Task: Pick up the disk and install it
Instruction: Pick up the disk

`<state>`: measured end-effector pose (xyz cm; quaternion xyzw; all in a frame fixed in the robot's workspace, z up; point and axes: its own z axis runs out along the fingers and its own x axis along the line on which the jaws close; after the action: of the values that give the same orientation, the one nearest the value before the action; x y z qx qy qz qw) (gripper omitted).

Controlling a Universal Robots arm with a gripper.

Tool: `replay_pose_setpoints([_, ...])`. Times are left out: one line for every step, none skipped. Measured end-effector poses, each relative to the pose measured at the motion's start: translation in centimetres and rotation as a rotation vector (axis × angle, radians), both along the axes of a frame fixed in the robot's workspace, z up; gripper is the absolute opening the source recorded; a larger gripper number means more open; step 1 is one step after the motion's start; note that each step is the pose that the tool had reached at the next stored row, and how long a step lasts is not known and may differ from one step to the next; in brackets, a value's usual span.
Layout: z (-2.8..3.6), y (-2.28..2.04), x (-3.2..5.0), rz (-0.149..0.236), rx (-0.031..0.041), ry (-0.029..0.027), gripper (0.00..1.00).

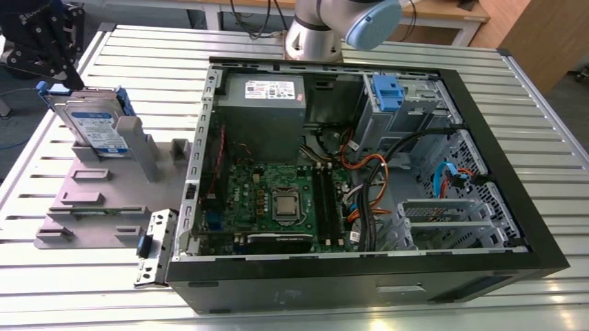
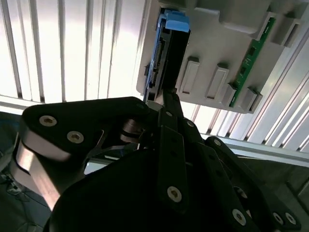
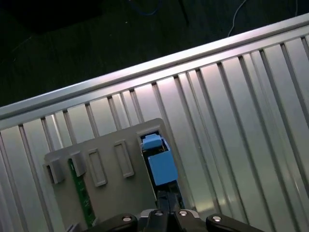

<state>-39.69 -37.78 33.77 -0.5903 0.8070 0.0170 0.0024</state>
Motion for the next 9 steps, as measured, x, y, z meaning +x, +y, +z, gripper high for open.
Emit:
replay_pose_setpoints([-0.01,0.0,0.0,0.018,0.0,0.0,0.11])
replay_pose_setpoints([-0.03,0.0,0.0,0.036,0.0,0.0001,0.11])
replay_pose_setpoints([-0.05,0.0,0.0,0.054,0.0,0.0,0.11])
replay_pose_setpoints([-0.06,0.0,0.0,0.073,0.0,0.0001,0.11])
replay_pose_setpoints([-0.08,0.0,0.0,0.091,0.0,0.0001,0.11])
replay_pose_setpoints([-0.09,0.0,0.0,0.109,-0.0001,0.0,0.11])
replay_pose_setpoints([-0.11,0.0,0.0,0.127,-0.0001,0.0001,0.11])
replay_pose_setpoints([-0.12,0.0,0.0,0.144,-0.0001,0.0001,0.11])
replay_pose_setpoints([-0.14,0.0,-0.02,0.175,-0.0001,-0.0001,0.11])
